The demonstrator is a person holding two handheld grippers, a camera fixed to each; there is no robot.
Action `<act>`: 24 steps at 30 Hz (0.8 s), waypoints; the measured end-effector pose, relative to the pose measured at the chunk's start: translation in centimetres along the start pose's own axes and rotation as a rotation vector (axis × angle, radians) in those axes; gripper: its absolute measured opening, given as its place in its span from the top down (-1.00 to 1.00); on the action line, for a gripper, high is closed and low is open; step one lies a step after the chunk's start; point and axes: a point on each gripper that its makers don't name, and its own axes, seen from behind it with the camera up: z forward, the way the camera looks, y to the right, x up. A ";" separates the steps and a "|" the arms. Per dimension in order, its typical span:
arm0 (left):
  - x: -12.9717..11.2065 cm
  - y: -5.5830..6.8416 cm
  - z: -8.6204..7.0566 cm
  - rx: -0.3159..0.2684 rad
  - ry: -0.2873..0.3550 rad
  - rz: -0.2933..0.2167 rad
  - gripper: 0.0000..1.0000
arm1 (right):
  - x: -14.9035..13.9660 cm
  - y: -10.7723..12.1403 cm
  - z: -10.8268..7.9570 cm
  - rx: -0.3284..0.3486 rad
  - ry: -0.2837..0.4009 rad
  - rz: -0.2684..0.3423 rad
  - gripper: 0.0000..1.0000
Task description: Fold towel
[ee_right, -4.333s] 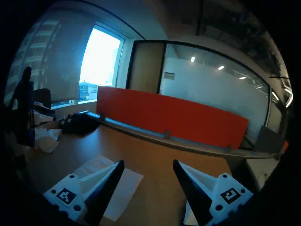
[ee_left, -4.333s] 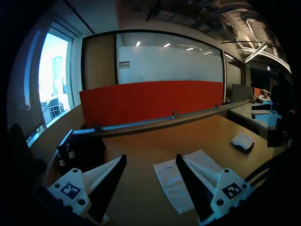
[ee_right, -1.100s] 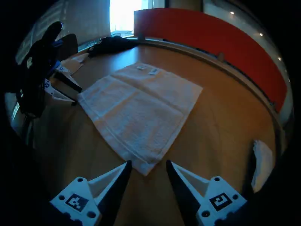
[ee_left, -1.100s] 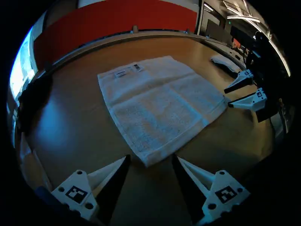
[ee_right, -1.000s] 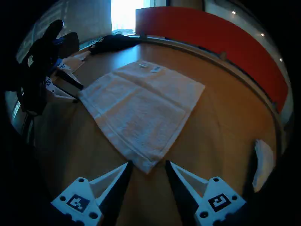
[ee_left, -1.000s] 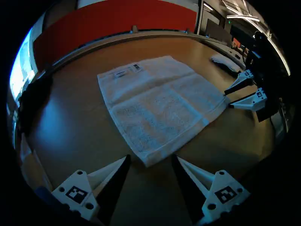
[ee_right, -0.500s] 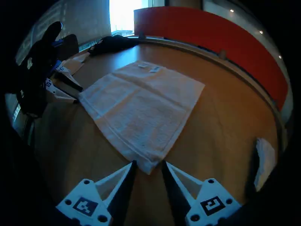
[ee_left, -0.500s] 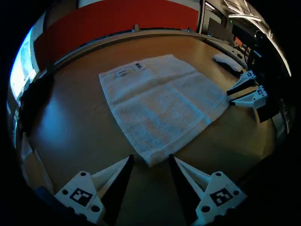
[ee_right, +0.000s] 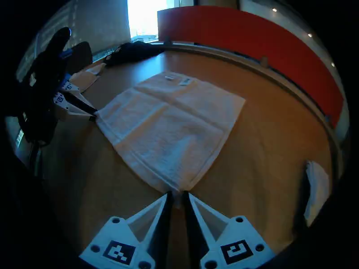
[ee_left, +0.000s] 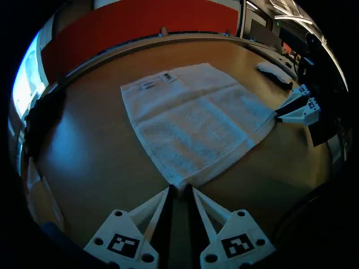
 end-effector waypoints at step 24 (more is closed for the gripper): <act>3.4 1.3 -3.2 -0.046 0.028 -0.075 0.75 | 3.5 0.8 -4.1 -0.023 0.086 -0.010 0.68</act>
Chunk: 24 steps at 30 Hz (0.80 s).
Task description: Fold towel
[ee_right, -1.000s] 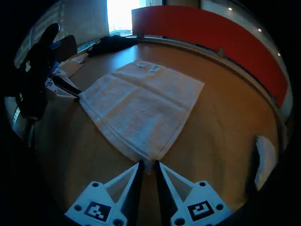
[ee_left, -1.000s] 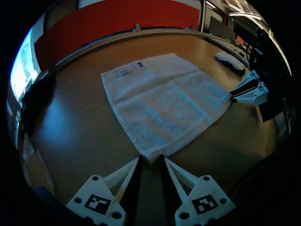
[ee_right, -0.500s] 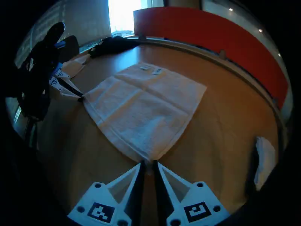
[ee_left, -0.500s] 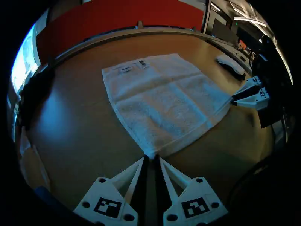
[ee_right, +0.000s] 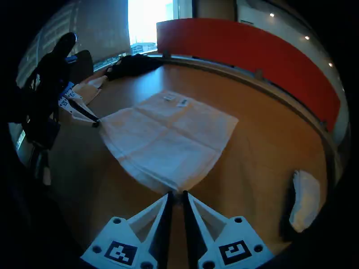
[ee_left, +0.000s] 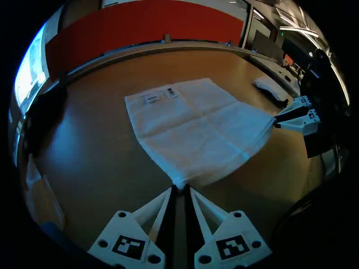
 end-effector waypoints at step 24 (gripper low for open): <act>5.0 1.7 -6.9 -0.031 0.054 -0.065 0.75 | 6.0 1.0 -6.5 -0.035 0.075 -0.039 0.68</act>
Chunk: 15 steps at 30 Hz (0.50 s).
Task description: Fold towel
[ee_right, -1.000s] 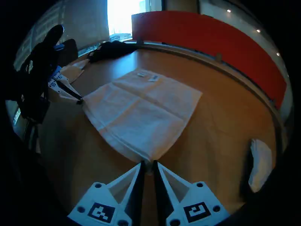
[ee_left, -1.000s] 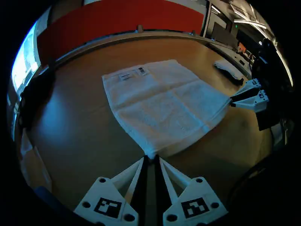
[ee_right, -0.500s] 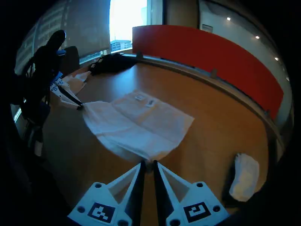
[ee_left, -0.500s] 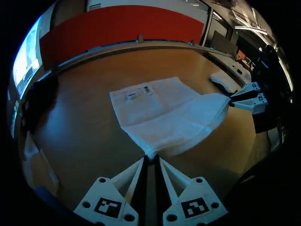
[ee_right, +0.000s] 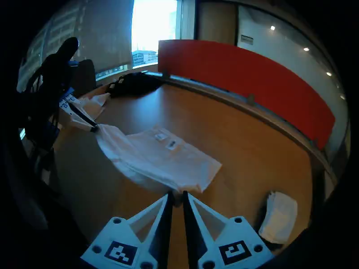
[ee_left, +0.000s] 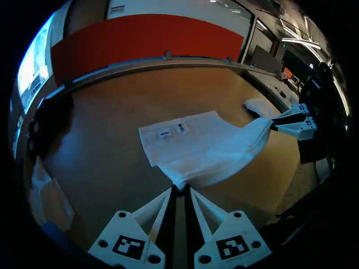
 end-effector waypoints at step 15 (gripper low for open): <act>0.0 1.4 -1.9 -0.027 -0.003 -0.046 0.75 | 0.4 -0.1 -1.7 0.012 -0.012 -0.014 0.68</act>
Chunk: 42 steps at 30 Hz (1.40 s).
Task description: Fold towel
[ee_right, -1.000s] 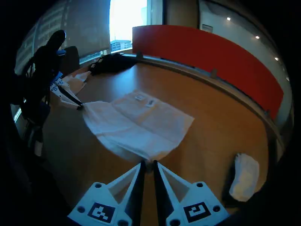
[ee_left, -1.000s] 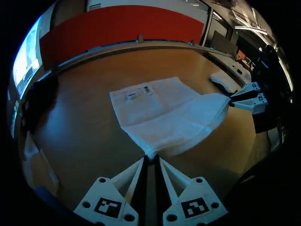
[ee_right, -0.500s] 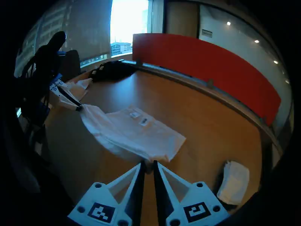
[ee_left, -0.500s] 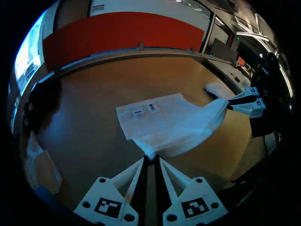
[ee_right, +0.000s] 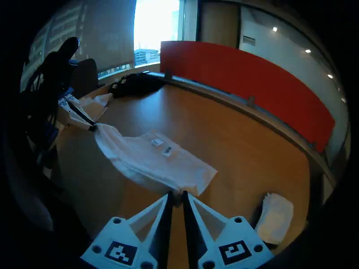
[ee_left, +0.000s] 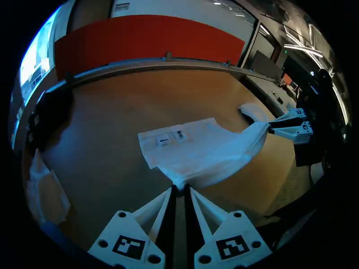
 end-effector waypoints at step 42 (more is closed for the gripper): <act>2.8 -3.9 7.2 0.070 -0.005 -0.118 0.75 | 0.0 4.6 6.9 -0.013 -0.070 -0.010 0.68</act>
